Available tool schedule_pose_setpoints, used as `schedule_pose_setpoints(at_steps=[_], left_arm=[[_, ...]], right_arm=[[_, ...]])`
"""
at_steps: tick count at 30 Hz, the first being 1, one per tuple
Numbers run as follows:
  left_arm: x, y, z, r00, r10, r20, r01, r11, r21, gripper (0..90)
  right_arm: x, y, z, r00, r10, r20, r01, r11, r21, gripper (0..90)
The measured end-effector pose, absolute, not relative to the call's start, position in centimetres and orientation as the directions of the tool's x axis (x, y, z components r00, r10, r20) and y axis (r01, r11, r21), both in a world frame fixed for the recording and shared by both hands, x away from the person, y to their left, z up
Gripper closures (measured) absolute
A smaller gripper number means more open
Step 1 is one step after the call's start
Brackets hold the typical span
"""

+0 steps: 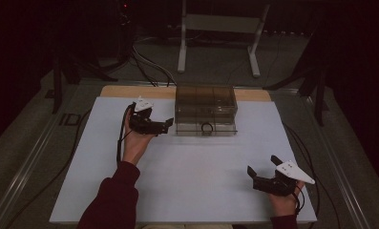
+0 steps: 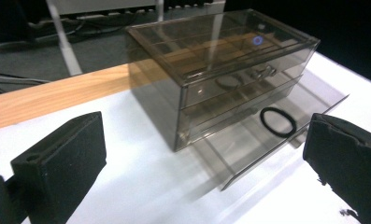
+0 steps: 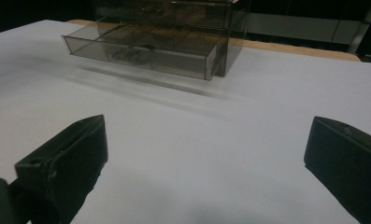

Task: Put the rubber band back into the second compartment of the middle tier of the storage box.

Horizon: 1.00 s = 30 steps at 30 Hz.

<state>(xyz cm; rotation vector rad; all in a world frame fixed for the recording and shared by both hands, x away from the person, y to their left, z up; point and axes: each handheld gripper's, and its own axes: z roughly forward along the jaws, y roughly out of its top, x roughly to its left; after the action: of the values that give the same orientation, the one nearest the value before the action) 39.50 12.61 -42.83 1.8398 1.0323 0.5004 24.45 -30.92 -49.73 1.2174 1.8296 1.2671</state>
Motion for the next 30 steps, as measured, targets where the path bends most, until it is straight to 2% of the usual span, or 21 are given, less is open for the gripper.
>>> schedule_pose_setpoints(at_steps=[7,22,30], left_arm=[[38.2,13.9,-43.1,0.575,0.815,-0.076,0.448,-0.235,0.862,0.2],[35.3,18.8,-44.0,0.526,0.845,-0.098,0.440,-0.172,0.881,0.2],[33.1,20.9,-45.4,0.517,0.852,-0.081,0.424,-0.173,0.889,0.2]], right_arm=[[24.4,-31.0,-49.7,-0.404,0.914,0.026,0.345,0.126,0.930,0.0],[24.4,-30.8,-49.7,-0.412,0.911,0.026,0.345,0.130,0.930,0.0],[24.3,-30.6,-49.7,-0.420,0.907,0.025,0.344,0.134,0.929,0.0]])
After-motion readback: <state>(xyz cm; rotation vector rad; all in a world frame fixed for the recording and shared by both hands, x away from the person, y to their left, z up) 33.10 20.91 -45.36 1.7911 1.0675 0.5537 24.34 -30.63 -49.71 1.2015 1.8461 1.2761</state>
